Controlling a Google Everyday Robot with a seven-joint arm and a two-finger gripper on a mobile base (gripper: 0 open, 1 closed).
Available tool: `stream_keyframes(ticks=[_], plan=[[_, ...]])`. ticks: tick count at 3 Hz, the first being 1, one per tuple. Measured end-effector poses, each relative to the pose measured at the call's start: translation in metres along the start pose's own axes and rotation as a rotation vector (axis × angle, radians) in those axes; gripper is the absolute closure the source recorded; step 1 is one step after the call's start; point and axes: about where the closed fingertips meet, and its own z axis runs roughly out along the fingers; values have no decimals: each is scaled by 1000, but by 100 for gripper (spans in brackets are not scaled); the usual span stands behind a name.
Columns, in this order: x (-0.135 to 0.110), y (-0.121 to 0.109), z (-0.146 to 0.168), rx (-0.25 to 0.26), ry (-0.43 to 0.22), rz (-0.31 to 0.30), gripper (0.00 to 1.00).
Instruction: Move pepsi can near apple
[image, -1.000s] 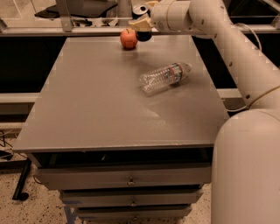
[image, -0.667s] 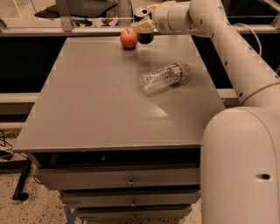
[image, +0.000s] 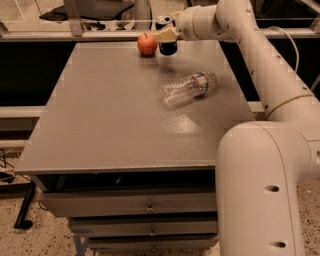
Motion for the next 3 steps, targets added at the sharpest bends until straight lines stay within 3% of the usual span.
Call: stream_keyframes(ticks=[1,3], plan=[[8,-2,8,-7,1,33,82],[16,1,27,-27,-10,68,36]])
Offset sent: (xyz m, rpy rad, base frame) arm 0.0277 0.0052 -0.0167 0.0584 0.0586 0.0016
